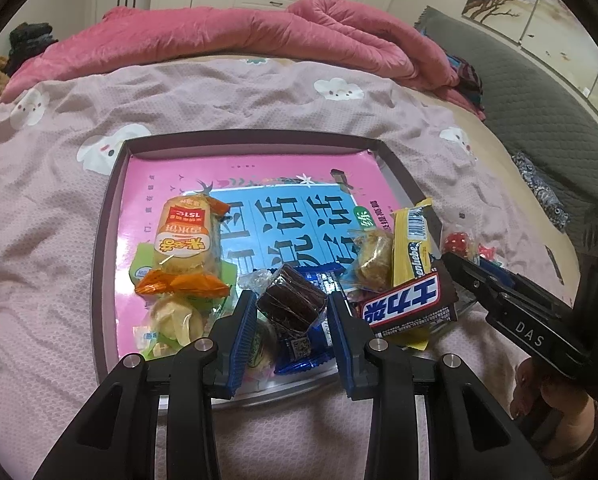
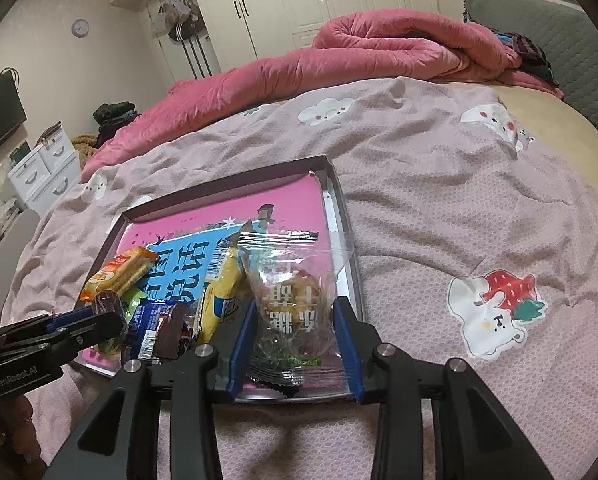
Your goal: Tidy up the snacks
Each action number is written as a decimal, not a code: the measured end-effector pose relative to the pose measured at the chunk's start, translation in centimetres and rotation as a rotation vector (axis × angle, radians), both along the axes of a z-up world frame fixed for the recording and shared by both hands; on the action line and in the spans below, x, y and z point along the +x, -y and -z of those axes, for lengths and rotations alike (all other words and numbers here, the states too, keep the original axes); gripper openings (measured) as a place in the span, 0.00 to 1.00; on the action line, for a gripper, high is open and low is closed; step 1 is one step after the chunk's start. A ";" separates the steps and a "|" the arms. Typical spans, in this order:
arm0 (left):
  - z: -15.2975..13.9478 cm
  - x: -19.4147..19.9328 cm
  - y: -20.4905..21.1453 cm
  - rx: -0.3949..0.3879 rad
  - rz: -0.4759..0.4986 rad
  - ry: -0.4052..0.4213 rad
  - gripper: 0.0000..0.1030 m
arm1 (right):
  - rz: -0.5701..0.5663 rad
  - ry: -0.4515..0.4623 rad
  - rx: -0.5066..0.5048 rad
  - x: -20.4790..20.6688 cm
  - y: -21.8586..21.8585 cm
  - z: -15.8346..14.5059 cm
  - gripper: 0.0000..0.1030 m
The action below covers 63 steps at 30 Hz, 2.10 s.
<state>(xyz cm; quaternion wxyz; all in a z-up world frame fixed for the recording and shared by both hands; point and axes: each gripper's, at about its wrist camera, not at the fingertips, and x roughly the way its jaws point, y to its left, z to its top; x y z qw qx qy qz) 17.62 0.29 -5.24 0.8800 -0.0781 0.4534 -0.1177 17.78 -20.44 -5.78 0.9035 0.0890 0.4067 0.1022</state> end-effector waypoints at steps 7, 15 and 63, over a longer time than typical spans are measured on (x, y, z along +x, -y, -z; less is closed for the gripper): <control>0.1 0.2 0.0 -0.013 0.003 -0.004 0.36 | 0.015 0.002 0.010 -0.4 0.5 -0.2 0.39; 0.0 0.1 0.0 -0.033 0.004 0.004 0.50 | 0.026 0.014 0.026 -0.8 0.9 -0.8 0.42; -3.4 -11.4 -1.4 0.025 -0.120 0.042 0.80 | -0.086 0.121 -0.033 -11.7 -1.4 -5.8 0.90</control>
